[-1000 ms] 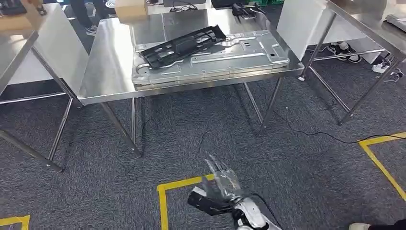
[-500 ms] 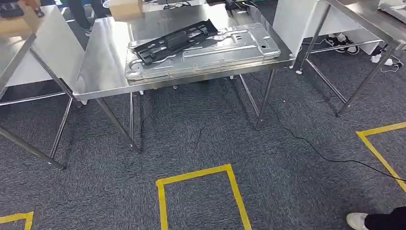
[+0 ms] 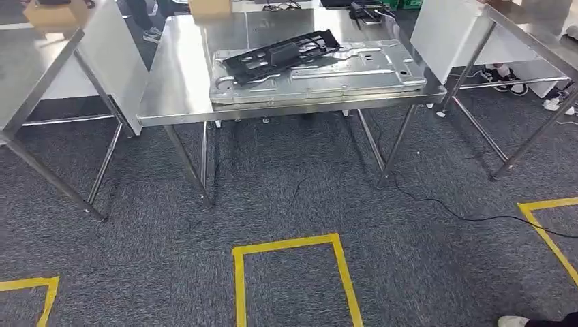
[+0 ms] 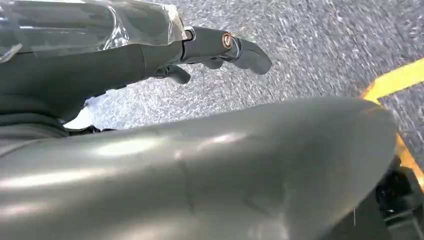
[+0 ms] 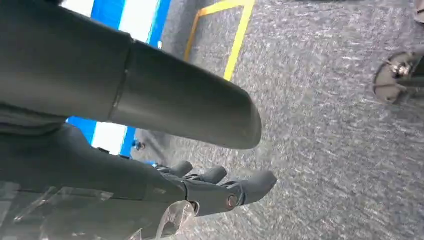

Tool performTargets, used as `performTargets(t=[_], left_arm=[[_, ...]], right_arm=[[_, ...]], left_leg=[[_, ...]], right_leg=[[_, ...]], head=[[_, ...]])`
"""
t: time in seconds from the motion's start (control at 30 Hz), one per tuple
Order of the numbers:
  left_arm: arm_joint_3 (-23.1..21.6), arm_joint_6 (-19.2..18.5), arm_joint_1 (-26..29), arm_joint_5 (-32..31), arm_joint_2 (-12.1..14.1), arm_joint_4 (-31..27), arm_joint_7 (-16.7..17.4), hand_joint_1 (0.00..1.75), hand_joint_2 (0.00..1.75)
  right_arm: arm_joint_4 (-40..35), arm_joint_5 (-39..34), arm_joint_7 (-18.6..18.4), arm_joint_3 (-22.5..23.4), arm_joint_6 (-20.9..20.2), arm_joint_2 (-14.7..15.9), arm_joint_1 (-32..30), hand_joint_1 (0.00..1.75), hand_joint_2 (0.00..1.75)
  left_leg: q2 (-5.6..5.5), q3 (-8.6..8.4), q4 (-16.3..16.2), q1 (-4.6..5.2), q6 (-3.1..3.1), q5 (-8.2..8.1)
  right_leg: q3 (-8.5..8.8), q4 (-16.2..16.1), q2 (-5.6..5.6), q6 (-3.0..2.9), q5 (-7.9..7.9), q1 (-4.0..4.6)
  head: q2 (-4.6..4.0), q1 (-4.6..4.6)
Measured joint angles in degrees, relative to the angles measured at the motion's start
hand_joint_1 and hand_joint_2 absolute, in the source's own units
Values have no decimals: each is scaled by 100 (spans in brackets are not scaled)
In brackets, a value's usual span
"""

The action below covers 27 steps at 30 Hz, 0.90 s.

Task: Take the parts from the cabinet and place them on the table.

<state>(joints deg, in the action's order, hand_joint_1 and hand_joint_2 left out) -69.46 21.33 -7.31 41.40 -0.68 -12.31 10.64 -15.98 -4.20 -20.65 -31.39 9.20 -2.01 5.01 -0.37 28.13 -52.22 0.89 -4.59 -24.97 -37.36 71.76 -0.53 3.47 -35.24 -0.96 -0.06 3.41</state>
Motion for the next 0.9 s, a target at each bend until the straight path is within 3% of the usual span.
performTargets(t=[0.03, 0.07, 0.13, 0.17, 0.2, 0.23, 0.3, 0.33, 0.37, 0.4, 0.43, 0.5, 0.53, 0.57, 0.6, 0.67, 0.7, 0.73, 0.8, 0.87, 0.9], left_arm=[[0, -13, 16, 0, 0, 0, 0, 0, 0], [2, -11, 36, 0, -2, 0, 0, 0, 0], [4, -11, 51, 4, -2, 0, 0, 0, 0], [9, -7, 44, 4, -4, 0, 0, 0, 0], [15, -7, 26, 7, -15, 0, -4, 0, 0], [24, -2, 15, 11, -28, -2, -7, 0, 0], [42, 13, 10, 26, -31, -2, -13, 0, 0], [44, 17, 23, 30, -24, 0, -13, 0, 0], [48, 24, 34, 46, -28, -2, -13, 0, 0], [48, 28, 34, 46, -33, -2, -15, 0, 0], [52, 26, 21, 52, -33, -2, -15, 0, 0], [59, 28, 9, 70, -33, -2, -20, 0, 0], [59, 28, 22, 70, -35, -2, -22, 0, 0], [59, 28, 37, 77, -35, -2, -22, 0, 0], [59, 37, 52, 85, -33, 0, -22, 0, 0], [59, 44, 53, 87, -33, -2, -28, 0, 0], [59, 46, 41, 85, -33, -2, -39, 0, 0], [59, 46, 14, 85, -35, -2, -55, 0, 0], [59, 46, 24, 83, -35, -2, -68, 0, 0], [59, 50, 41, 83, -33, 0, -68, 0, 0], [59, 50, 37, 83, -35, -2, -70, 0, 0]], right_arm=[[26, -4, 0, 15, 0, -4, -6, 0, 0], [55, -4, -9, 39, 0, -11, -6, 0, 0], [92, -2, -26, 68, -4, -26, -18, 0, 0], [114, 4, -42, 70, -22, -28, -31, 0, 0], [157, 7, -48, 74, -26, -28, -52, 0, 0], [173, 9, -57, 79, -28, -39, -51, 0, 0], [186, 9, -77, 81, -31, -48, -42, 0, 0], [186, 2, -83, 81, -31, -72, -32, 0, 0], [197, -4, -85, 81, -35, -92, -30, 0, 0], [201, -9, -87, 83, -33, -85, -33, 0, 0], [216, -13, -94, 85, -33, -85, -38, 0, 0], [232, 7, -79, 92, 0, -90, -55, 0, 0], [243, 42, -74, 94, 18, -90, -51, 0, 0], [252, 118, -55, 92, 53, -90, -47, 0, 0], [252, 138, -33, 92, 63, -92, -40, 0, 0], [252, 83, -4, 87, 96, -103, -26, 0, 0], [252, -21, -9, 90, 120, -105, -21, 0, 0], [252, -79, -11, 101, 120, -105, -29, 0, 0], [258, -149, -7, 136, 120, -105, -13, 0, 0], [260, -205, -4, 153, 142, -105, -12, 0, 0], [264, -225, 0, 162, 142, -101, -16, 0, 0]], left_leg=[[-41, 9, 0, 12, 1, 10], [-94, 10, -4, 18, 5, 14], [-205, -34, -26, 23, 13, 17], [-250, -16, -45, 22, 22, 12], [-288, 38, -100, 71, 47, -3], [-331, 96, -140, 64, 65, -1], [-387, 136, -129, 32, 122, 28], [-465, 158, -139, 56, 168, 39], [-335, 174, -226, 27, 198, -28], [-170, 300, -466, 13, 264, -193], [-113, 501, -880, -33, 311, -413], [-70, 962, -1824, -97, 387, -797], [-61, 1092, -2084, -133, 418, -836], [-53, 1089, -2080, -165, 439, -783], [-43, 953, -1811, -188, 450, -604], [6, 384, -720, -195, 446, -109], [77, 130, -263, -193, 422, 12], [72, 96, -140, -146, 405, -45], [67, 131, -177, -125, 352, -52], [79, 120, -122, -137, 247, -6], [102, 114, -107, -142, 210, 17]], right_leg=[[-24, 114, 4, -2, 14, 2], [90, -62, 11, -14, 158, 2], [597, -1007, 91, -60, 655, 3], [826, -1470, 270, -84, 840, 2], [892, -1682, 483, -113, 825, 15], [909, -1760, 437, -116, 783, -23], [885, -1740, 378, -150, 787, 11], [893, -1770, 290, -200, 818, -16], [900, -1786, 228, -223, 834, -36], [900, -1787, 170, -232, 832, -41], [897, -1787, 110, -270, 828, -39], [891, -1787, 9, -273, 822, -42], [889, -1787, -46, -273, 821, -49], [891, -1787, -65, -269, 819, -53], [896, -1786, -84, -260, 814, -60], [923, -1787, -99, -226, 808, -80], [935, -1787, -102, -193, 805, -79], [908, -1773, -88, -134, 781, -32], [912, -1790, -83, -61, 799, -41], [918, -1792, -68, 22, 789, -82], [879, -1671, -34, 34, 694, -92]], head=[[0, -2], [0, 2], [2, 2], [2, 0], [0, 0], [2, 0], [2, 4], [2, 5], [2, -2], [0, 20], [2, 17], [0, 17], [2, 15], [2, 15], [2, 13], [2, 17], [2, 18], [2, 17], [2, 4], [2, 2], [2, 4]])
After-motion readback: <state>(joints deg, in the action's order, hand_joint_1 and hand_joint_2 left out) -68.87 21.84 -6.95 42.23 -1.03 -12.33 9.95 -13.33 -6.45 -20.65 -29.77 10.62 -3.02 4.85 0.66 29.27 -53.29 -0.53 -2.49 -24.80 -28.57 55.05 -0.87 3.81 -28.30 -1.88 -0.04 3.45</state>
